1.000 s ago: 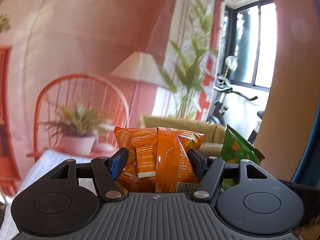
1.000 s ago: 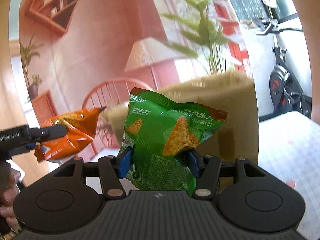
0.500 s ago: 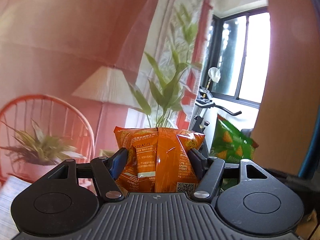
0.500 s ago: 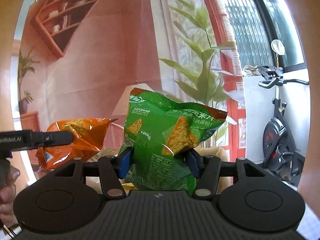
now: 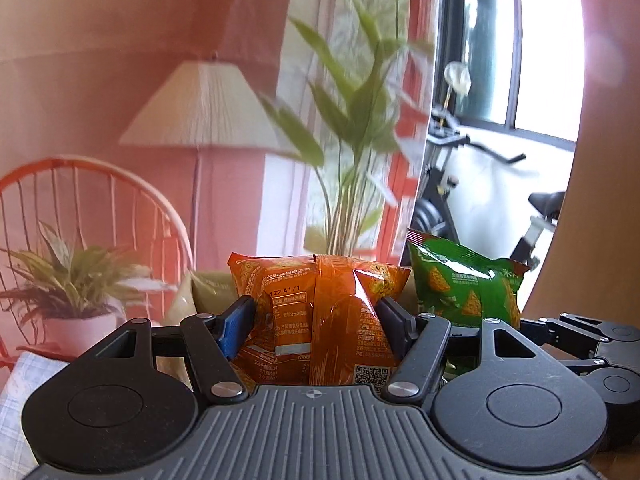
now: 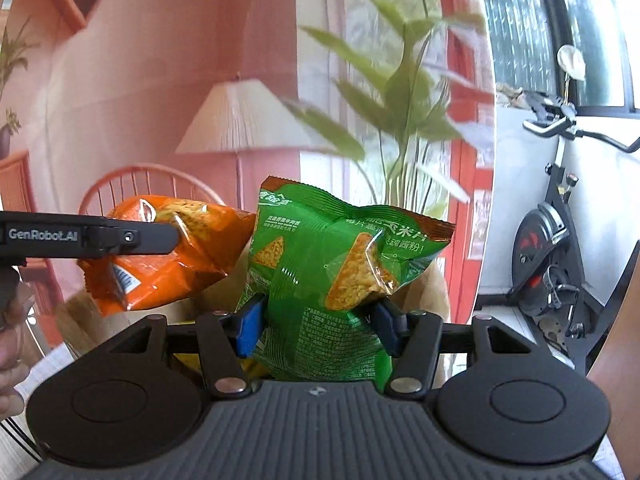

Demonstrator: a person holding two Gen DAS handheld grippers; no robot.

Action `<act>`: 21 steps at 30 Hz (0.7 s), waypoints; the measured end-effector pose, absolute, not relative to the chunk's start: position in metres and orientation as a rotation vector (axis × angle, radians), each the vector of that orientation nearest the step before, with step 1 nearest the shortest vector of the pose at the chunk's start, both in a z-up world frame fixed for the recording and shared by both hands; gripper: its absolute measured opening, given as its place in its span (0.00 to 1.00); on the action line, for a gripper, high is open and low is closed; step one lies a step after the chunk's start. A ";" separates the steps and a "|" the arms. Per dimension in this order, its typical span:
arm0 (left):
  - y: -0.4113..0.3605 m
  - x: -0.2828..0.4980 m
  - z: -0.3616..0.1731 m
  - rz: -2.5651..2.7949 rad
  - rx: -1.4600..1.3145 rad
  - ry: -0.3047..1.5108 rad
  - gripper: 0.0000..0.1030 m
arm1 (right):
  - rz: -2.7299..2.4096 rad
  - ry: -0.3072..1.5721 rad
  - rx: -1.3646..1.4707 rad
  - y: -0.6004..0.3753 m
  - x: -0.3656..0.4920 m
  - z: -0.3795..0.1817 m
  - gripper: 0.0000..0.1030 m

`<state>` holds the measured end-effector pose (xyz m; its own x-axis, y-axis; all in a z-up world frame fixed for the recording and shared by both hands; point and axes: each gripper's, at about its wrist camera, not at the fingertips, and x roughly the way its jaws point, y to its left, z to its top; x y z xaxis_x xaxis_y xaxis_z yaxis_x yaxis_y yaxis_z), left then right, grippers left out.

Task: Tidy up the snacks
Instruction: 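Open both tools to drop the bags into the box, then move both tools back down toward the snacks on the table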

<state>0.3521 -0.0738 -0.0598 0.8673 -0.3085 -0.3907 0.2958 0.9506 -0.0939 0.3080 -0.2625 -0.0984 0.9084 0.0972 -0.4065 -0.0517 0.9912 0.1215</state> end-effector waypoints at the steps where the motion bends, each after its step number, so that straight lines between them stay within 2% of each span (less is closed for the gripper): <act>1: -0.075 0.355 -0.062 -0.316 -0.031 0.428 0.68 | 0.081 0.436 0.113 -0.263 0.310 -0.102 0.58; 7: -0.078 0.361 -0.068 -0.325 -0.010 0.452 0.72 | 0.083 0.469 0.116 -0.265 0.311 -0.111 0.60; 10: -0.073 0.358 -0.067 -0.321 -0.016 0.450 0.72 | 0.076 0.463 0.127 -0.267 0.308 -0.108 0.65; 21: -0.049 0.324 -0.053 -0.313 -0.018 0.447 0.72 | 0.065 0.435 0.127 -0.257 0.278 -0.092 0.65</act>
<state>0.3245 -0.0489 -0.0535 0.8546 -0.3019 -0.4224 0.2942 0.9519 -0.0852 0.2778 -0.2574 -0.0918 0.9048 0.0901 -0.4163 -0.0357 0.9900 0.1365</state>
